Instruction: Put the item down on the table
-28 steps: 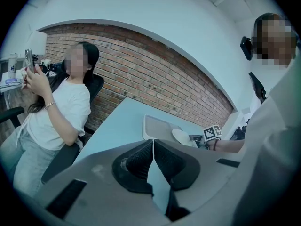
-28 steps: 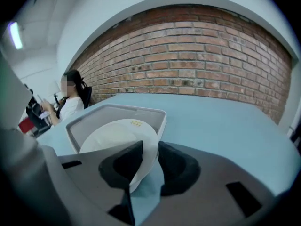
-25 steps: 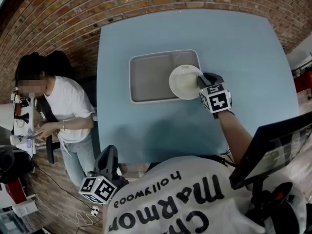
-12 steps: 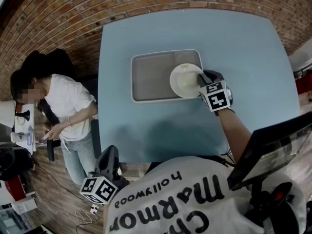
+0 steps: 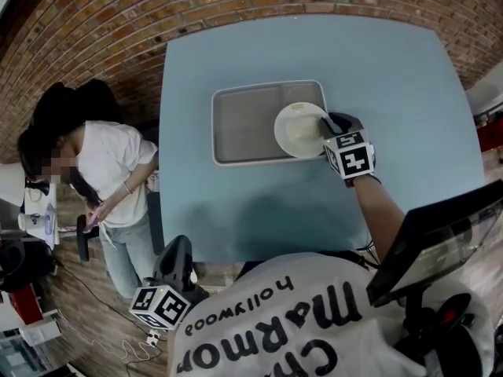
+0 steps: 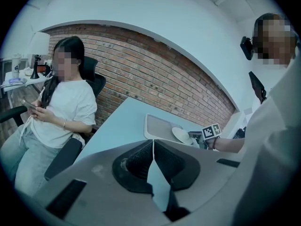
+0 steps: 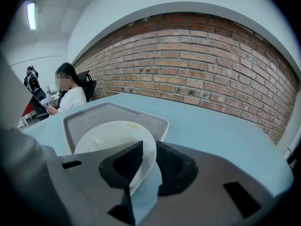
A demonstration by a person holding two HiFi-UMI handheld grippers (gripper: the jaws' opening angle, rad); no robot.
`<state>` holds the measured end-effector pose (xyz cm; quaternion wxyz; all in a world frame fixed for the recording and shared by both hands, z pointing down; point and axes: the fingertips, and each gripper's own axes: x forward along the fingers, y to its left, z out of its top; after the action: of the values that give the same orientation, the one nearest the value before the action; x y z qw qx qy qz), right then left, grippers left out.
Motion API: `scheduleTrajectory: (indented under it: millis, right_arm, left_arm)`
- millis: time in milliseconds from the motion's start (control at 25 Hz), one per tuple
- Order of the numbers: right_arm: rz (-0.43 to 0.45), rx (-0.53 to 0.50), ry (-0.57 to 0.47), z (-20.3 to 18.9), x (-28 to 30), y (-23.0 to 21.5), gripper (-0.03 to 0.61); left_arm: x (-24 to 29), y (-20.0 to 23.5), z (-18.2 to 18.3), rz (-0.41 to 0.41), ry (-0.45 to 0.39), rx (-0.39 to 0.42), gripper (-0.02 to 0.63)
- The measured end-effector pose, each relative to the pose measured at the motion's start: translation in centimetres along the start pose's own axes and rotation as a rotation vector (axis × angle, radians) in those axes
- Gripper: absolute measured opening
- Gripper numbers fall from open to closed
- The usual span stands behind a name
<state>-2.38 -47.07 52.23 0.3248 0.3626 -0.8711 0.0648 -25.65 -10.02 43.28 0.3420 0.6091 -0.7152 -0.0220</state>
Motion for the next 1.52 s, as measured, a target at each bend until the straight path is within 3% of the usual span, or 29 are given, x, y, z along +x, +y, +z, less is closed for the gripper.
scheduleTrajectory:
  millis: [200, 400, 560, 800, 1080, 1520]
  right_arm:
    - [0.000, 0.024, -0.048, 1.5, -1.6, -0.3, 0.092]
    - [0.068, 0.125, -0.130, 3.4, -4.2, 0.5, 0.091]
    - [0.125, 0.128, -0.147, 3.8, -6.3, 2.0, 0.084]
    - [0.148, 0.167, -0.116, 2.2, -9.5, 3.2, 0.066]
    - [0.161, 0.215, -0.095, -0.2, -12.3, 5.7, 0.060]
    - [0.206, 0.322, -0.111, -2.7, -15.1, 8.6, 0.024]
  left_arm:
    - [0.4, -0.2, 0.3, -0.019, -0.001, 0.014, 0.014]
    - [1.8, -0.7, 0.9, -0.074, -0.003, 0.039, 0.014]
    - [2.7, -1.4, 1.2, -0.116, -0.001, 0.056, 0.014]
    - [5.0, -3.2, 1.2, -0.212, 0.000, 0.083, 0.014]
    - [7.6, -4.2, 1.6, -0.253, -0.012, 0.136, 0.014]
    - [10.8, -3.9, -0.6, -0.296, 0.082, 0.210, 0.014]
